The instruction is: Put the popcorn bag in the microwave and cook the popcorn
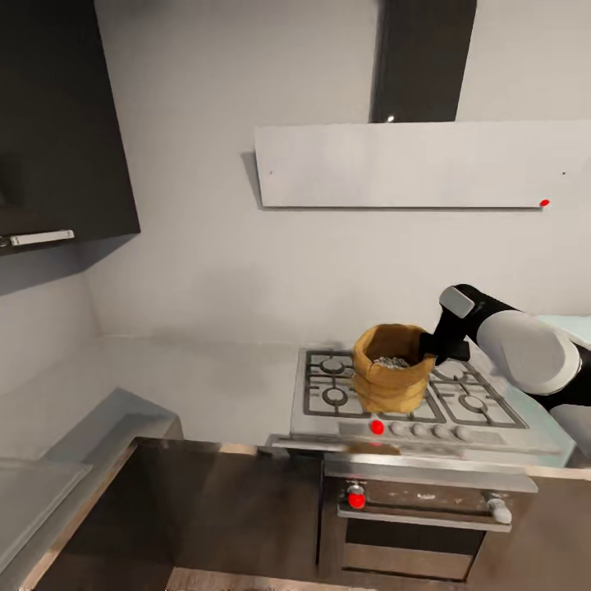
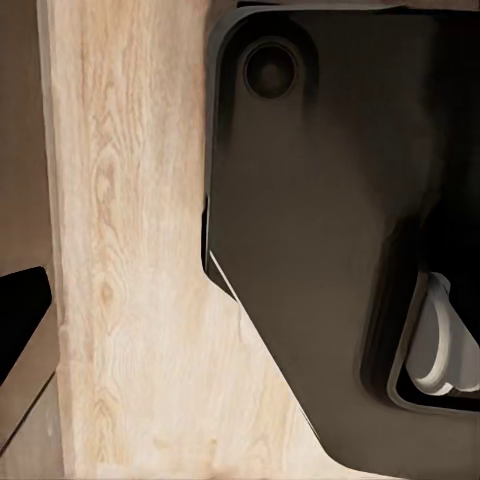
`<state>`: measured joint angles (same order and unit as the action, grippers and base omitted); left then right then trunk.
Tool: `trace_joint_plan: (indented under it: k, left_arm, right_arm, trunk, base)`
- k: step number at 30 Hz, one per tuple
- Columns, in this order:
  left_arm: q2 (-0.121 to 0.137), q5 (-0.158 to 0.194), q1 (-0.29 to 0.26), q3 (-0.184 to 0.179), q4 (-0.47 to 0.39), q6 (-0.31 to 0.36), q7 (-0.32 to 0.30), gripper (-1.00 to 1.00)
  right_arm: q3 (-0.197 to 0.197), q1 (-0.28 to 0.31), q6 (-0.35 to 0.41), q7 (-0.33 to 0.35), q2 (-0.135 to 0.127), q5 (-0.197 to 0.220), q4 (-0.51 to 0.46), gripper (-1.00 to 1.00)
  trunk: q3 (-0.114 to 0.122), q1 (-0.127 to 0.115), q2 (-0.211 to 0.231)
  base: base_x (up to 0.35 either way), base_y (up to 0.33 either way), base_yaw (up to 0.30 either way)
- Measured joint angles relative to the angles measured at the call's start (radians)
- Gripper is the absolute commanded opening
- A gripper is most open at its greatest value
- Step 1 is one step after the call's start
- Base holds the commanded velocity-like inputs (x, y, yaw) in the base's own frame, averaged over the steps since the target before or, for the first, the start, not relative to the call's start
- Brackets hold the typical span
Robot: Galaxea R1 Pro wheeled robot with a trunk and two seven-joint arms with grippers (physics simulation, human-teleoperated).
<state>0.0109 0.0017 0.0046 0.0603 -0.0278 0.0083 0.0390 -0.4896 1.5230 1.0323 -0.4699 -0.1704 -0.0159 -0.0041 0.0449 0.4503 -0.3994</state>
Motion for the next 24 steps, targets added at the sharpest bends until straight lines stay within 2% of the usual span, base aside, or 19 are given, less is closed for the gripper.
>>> trace_joint_plan:
  k: [7, 24]
  left_arm:
    - [0.0, 0.0, 0.0, 0.0, 0.0, 0.0, 0.0, 1.0]
    - [0.0, 0.0, 0.0, 0.0, 0.0, 0.0, 0.0, 1.0]
  right_arm:
    - [0.0, 0.0, 0.0, 0.0, 0.0, 0.0, 0.0, -1.0]
    - [0.0, 0.0, 0.0, 0.0, 0.0, 0.0, 0.0, -1.0]
  trunk:
    - [0.0, 0.0, 0.0]
    - [0.0, 0.0, 0.0]
  base:
    - [-0.331, -0.04, -0.298]
    - [-0.286, -0.181, -0.298]
